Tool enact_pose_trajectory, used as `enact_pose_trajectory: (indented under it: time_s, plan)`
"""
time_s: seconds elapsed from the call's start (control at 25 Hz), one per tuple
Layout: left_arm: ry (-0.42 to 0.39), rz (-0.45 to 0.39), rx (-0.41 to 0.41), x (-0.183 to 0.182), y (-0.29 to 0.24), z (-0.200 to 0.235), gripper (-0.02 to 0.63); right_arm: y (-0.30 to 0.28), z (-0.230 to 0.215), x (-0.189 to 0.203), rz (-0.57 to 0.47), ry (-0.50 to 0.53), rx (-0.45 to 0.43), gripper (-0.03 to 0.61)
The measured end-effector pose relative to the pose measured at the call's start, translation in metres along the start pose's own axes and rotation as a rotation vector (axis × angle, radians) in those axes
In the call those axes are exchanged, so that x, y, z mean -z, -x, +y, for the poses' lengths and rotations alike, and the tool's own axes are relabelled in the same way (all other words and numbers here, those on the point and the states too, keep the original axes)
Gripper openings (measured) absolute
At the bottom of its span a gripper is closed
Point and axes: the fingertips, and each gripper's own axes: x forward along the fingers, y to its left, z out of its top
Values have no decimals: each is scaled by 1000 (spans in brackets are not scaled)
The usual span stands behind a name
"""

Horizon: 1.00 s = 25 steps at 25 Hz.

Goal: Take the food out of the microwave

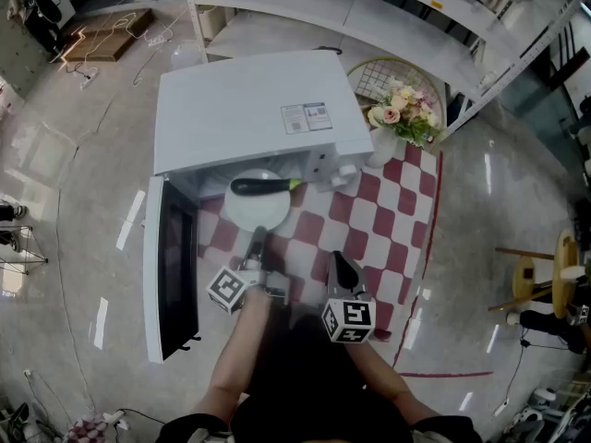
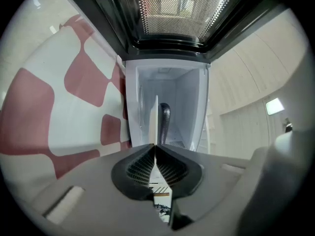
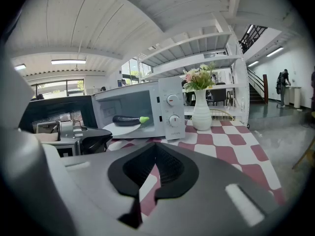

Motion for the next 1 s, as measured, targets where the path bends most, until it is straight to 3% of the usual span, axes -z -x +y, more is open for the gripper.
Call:
enact_pose_trajectory:
  time_s: [0.44,1.0]
  plan:
    - [-27,23,-23,19,21,0,20,17,0,4,-7,-13,-18,2]
    - [3,-1,-7,46,44,-3,20,47,-13,11,-11,-11,-42,1]
